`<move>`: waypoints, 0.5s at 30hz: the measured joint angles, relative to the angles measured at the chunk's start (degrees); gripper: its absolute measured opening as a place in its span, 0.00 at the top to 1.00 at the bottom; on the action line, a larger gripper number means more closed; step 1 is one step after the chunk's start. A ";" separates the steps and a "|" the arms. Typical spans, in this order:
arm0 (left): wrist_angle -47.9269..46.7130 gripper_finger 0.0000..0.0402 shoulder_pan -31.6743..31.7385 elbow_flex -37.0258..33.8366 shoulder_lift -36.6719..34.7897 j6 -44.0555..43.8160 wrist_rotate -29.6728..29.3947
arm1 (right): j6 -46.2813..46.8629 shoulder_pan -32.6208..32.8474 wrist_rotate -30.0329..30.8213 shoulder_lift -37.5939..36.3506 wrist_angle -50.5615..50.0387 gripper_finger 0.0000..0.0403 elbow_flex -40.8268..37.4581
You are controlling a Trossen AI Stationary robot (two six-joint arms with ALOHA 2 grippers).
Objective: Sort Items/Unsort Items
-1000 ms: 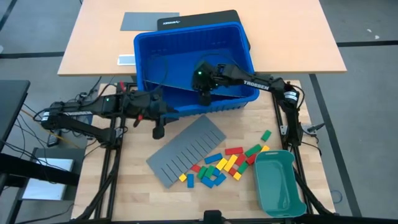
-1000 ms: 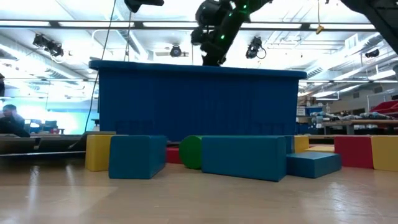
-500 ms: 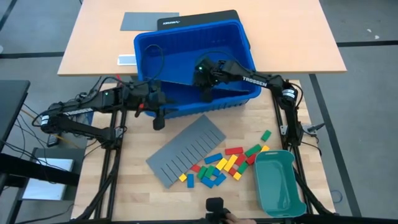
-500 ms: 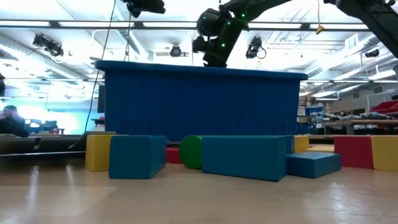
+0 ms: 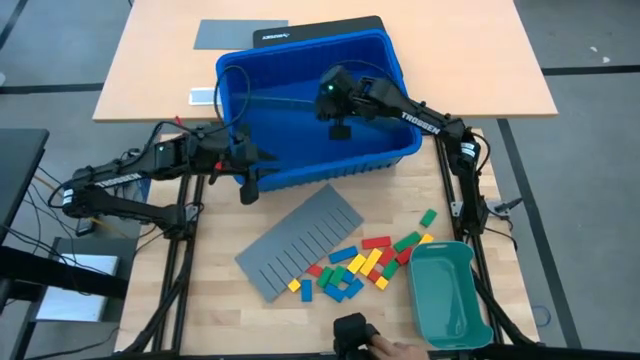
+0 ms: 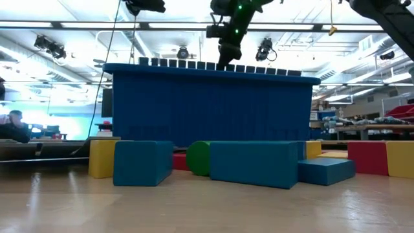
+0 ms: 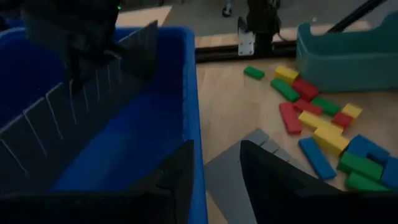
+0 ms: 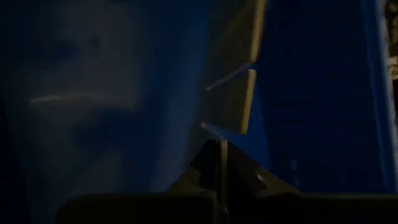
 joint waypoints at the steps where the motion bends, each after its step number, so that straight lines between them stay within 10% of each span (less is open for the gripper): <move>1: -0.51 0.66 0.02 0.00 -0.38 0.05 -0.41 | -0.65 0.06 -0.06 0.00 -0.02 0.99 0.88; 15: -5.13 0.66 1.97 0.62 -4.73 1.22 -3.56 | -19.77 0.68 -4.99 -2.76 -3.50 1.00 8.81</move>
